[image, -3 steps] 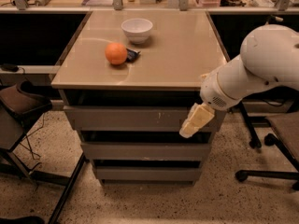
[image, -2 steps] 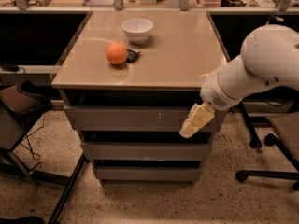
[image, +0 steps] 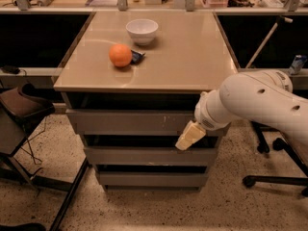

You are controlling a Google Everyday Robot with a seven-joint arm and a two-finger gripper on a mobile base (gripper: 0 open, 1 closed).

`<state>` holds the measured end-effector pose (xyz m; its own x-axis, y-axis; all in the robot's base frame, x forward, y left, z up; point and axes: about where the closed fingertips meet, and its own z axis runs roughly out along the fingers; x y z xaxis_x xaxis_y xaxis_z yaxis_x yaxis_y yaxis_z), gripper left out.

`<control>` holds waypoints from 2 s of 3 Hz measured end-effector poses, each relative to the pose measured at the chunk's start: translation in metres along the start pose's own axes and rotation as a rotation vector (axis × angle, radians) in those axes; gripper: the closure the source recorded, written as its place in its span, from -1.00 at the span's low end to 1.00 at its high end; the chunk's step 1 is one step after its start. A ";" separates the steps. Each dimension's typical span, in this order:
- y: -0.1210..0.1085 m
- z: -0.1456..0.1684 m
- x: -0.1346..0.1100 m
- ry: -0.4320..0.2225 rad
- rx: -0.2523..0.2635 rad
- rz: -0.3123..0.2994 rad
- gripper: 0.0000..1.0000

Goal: Open top drawer

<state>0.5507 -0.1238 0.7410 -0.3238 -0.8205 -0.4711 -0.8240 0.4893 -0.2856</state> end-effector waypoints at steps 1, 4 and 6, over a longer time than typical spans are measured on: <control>0.000 0.000 0.000 0.000 0.000 0.000 -1.00; 0.034 0.076 0.010 -0.095 -0.067 0.082 -1.00; -0.004 0.078 -0.003 -0.130 -0.084 0.058 -1.00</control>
Offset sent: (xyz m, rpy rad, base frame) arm -0.0174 0.0266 -0.0922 0.1659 0.0787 0.0078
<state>0.5914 -0.1001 0.6782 -0.3138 -0.7437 -0.5903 -0.8435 0.5038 -0.1862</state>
